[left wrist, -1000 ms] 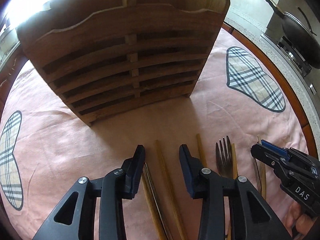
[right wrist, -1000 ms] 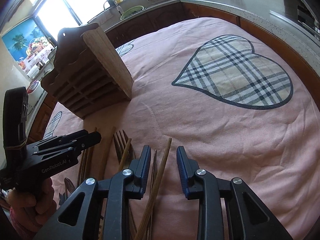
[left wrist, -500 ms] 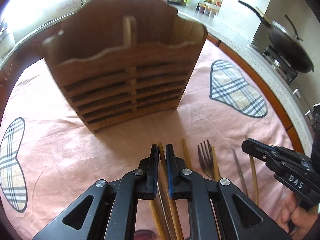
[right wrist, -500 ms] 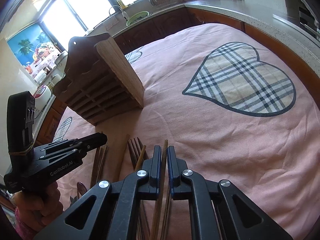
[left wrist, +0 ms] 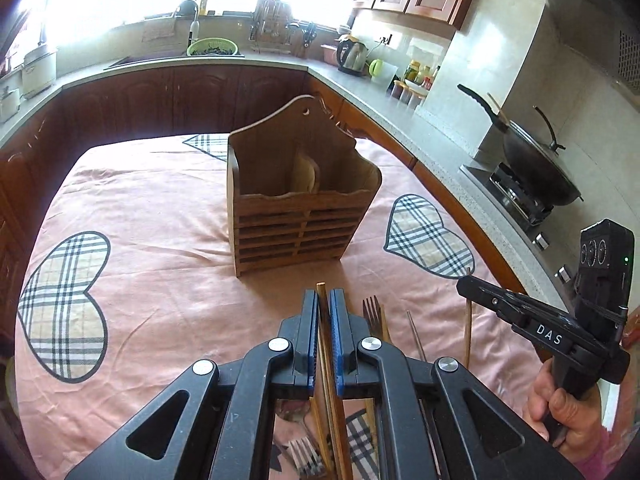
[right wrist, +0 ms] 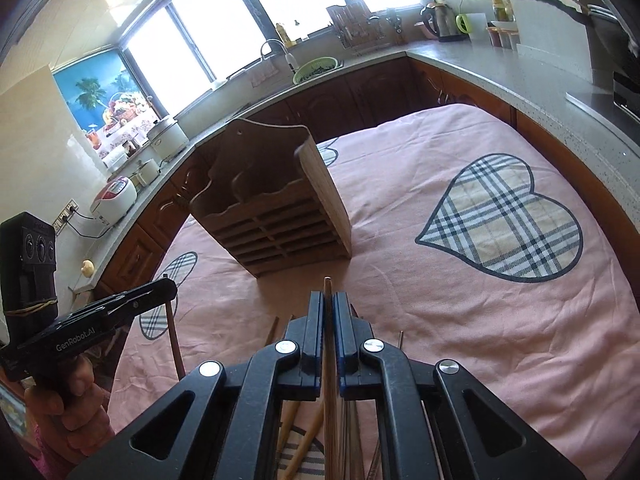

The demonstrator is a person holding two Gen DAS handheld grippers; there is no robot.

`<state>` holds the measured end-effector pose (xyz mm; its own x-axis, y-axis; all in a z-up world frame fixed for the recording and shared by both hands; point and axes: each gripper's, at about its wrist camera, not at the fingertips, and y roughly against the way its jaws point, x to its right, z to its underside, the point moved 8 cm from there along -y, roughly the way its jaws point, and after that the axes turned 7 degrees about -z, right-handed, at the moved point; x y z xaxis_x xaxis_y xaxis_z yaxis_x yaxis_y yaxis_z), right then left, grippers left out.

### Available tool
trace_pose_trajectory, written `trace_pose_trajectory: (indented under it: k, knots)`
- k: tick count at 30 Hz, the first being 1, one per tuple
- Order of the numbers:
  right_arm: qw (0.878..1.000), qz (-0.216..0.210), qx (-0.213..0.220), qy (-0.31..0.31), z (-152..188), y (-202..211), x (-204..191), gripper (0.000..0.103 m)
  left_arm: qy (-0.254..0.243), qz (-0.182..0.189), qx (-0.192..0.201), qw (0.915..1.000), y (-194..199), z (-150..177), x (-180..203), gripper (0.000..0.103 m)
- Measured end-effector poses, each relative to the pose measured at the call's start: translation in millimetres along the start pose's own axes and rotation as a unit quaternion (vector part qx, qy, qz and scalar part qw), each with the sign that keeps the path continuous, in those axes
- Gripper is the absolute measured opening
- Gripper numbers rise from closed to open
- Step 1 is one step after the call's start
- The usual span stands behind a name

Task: Organize utensils
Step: 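Lift the left tool's chopstick toward the wooden holder while the right tool carries its chopstick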

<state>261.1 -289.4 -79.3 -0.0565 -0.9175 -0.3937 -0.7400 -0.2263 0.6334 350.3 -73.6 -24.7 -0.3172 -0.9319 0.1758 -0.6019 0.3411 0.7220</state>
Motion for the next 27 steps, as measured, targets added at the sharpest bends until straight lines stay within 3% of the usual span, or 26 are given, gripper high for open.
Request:
trace_pose_trajectory:
  k: [14, 27]
  knots:
    - [0.999, -0.009, 0.036, 0.033, -11, 37, -39, 0.005, 0.009, 0.021, 0.058, 0.9981, 91, 23, -13, 0.004]
    - [0.993, -0.017, 0.094, 0.065, -53, 59, -63, 0.005, 0.032, 0.022, 0.148, 0.9882, 139, 3, -31, 0.003]
